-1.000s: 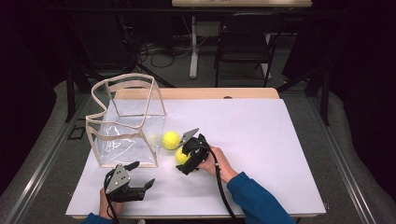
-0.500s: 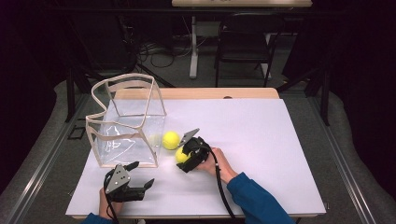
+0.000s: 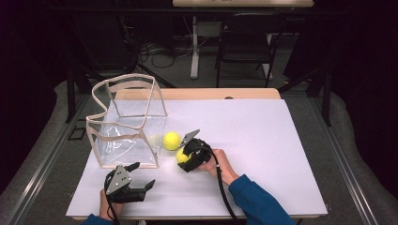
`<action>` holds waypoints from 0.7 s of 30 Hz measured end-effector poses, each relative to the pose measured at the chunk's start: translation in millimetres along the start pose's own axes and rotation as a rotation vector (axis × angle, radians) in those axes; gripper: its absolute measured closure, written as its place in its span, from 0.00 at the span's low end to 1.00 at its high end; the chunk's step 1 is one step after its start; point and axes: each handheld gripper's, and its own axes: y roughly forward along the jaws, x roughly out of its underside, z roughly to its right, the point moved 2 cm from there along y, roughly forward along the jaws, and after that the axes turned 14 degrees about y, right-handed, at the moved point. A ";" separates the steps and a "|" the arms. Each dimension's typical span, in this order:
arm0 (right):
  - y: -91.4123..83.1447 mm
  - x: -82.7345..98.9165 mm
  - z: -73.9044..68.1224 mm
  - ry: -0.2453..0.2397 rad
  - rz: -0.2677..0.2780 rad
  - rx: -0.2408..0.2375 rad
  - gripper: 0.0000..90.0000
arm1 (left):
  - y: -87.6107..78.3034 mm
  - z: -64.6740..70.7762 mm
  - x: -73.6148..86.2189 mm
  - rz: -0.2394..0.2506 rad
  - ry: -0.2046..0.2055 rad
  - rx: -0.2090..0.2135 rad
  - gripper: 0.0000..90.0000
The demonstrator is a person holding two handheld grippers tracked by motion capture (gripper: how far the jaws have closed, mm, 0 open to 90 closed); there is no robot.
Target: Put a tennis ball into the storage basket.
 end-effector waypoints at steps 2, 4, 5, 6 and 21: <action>-0.2 0.1 -0.2 -0.002 0.001 0.001 0.29 | -0.2 -0.2 0.1 -0.002 0.000 -0.001 0.18; -1.0 0.3 -0.7 -0.002 0.000 -0.002 0.29 | -0.3 -0.3 0.2 -0.002 0.000 -0.002 0.18; -1.9 0.3 -0.7 -0.003 0.002 0.001 0.29 | -0.3 -0.2 0.2 -0.002 0.000 -0.002 0.18; -3.1 0.2 -0.8 -0.002 0.004 0.001 0.29 | -0.2 -0.2 0.1 -0.002 0.000 -0.001 0.18; -16.6 -1.9 -1.5 -0.016 0.028 0.020 0.29 | 0.9 0.3 -0.1 -0.003 -0.001 0.002 0.18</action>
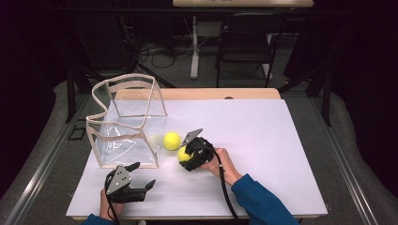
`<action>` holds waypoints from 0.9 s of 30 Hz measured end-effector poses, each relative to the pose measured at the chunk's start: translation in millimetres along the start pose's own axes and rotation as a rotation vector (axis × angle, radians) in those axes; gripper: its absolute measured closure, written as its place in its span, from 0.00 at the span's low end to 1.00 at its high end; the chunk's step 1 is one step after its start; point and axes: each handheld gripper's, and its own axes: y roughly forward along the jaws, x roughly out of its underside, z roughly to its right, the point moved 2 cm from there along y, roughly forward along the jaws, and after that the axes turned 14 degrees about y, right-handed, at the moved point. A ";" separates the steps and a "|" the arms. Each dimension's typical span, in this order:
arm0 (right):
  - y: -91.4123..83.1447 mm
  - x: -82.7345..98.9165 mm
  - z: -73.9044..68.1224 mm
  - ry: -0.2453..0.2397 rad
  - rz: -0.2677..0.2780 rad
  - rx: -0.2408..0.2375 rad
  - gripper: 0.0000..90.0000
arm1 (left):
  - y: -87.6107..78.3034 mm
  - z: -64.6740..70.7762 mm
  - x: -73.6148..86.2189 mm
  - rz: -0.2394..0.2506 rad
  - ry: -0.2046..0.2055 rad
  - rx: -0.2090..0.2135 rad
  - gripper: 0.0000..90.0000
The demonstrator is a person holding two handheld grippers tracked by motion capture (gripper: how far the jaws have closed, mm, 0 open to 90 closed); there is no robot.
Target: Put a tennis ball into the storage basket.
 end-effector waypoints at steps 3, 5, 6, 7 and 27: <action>-2.5 -1.2 -0.3 -0.005 0.011 0.002 0.29 | 0.1 0.1 -0.1 -0.001 0.002 0.002 0.18; -4.9 -2.4 -0.6 -0.004 0.015 0.005 0.29 | 0.1 0.2 -0.2 -0.002 0.003 0.000 0.18; -6.0 -3.1 -0.5 -0.005 0.018 0.004 0.29 | 0.1 0.2 -0.3 -0.001 0.002 0.000 0.18; -7.2 -3.7 -0.8 -0.004 0.017 0.005 0.29 | 0.1 0.2 -0.3 -0.001 0.003 -0.001 0.18; -25.9 -11.6 -3.3 -0.021 0.060 0.017 0.29 | 0.0 0.4 -0.4 0.000 0.005 -0.001 0.18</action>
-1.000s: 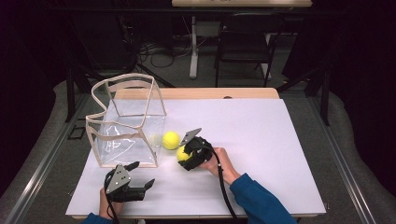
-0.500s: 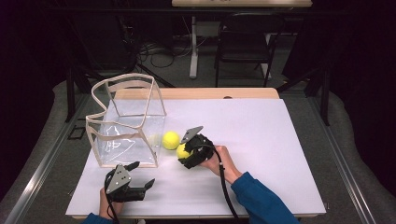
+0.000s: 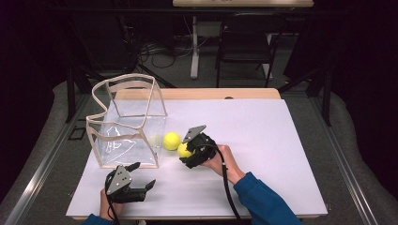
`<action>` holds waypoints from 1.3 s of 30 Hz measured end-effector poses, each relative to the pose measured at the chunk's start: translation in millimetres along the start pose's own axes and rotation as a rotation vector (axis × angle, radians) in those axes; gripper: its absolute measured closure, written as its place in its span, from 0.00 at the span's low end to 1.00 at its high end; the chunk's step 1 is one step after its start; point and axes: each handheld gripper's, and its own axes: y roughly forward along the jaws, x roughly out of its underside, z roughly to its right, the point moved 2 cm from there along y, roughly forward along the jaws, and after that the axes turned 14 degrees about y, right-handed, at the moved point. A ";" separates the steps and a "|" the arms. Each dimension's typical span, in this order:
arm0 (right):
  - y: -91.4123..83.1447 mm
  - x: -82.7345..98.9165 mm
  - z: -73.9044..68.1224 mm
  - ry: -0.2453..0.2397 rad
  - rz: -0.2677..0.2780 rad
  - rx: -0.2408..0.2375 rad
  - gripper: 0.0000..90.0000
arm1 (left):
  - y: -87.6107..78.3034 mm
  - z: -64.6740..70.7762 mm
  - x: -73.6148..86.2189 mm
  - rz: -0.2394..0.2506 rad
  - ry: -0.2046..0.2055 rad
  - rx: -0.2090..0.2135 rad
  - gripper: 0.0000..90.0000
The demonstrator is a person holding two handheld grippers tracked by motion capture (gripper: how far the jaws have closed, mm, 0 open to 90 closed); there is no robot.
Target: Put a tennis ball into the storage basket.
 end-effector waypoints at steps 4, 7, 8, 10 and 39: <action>-2.9 -1.5 0.6 0.004 0.010 0.001 0.29 | -0.1 0.0 0.2 -0.001 -0.002 -0.001 0.18; -4.8 -2.9 1.0 0.001 0.016 0.001 0.29 | -0.1 -0.1 0.0 0.000 0.002 0.000 0.18; -5.5 -3.3 1.3 -0.001 0.019 -0.001 0.29 | 0.0 0.0 0.0 0.001 0.001 0.000 0.18; -7.1 -4.0 1.5 -0.003 0.021 0.000 0.29 | 0.0 0.0 0.0 0.000 0.001 0.000 0.18; -22.3 -18.7 7.8 -0.002 0.067 0.010 0.29 | -0.9 -0.2 -0.4 0.009 0.005 -0.002 0.18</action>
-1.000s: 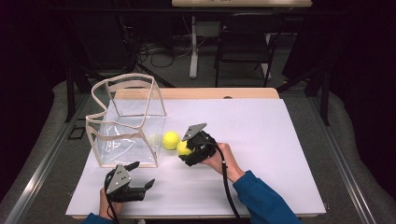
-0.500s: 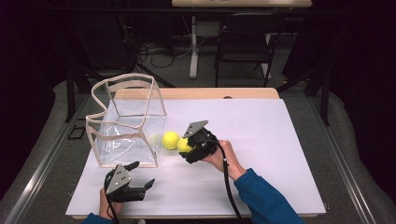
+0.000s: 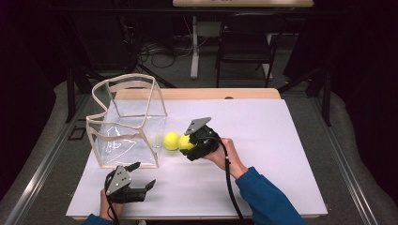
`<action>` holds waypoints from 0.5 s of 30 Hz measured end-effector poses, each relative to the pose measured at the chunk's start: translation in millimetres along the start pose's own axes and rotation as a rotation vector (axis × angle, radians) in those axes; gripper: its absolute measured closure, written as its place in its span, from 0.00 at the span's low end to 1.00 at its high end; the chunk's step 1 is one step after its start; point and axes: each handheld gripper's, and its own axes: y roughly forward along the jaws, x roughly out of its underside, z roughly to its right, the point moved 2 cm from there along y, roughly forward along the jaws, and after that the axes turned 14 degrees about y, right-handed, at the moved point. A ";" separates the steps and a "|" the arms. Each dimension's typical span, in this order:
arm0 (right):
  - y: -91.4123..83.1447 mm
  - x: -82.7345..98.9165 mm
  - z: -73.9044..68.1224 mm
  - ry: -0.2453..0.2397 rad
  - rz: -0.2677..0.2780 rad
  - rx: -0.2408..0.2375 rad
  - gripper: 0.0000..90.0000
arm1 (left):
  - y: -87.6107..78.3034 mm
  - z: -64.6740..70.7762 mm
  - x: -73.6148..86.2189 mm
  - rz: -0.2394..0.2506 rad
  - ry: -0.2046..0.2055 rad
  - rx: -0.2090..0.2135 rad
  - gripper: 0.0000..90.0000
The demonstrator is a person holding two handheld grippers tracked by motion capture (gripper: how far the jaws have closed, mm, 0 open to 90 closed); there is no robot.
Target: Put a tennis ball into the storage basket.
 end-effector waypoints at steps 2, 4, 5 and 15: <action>-0.8 -0.9 0.6 0.002 -0.001 0.003 0.29 | -0.1 0.0 0.0 0.002 -0.001 -0.001 0.18; -2.0 -2.1 1.3 0.003 0.005 0.002 0.29 | -0.2 0.4 -0.2 0.006 -0.006 -0.003 0.18; -2.5 -2.5 1.6 0.003 0.007 0.003 0.29 | -0.2 0.3 -0.2 0.006 -0.004 -0.004 0.18; -5.6 -6.2 3.9 0.005 0.016 0.008 0.29 | 0.9 1.1 -0.3 0.009 -0.004 -0.002 0.18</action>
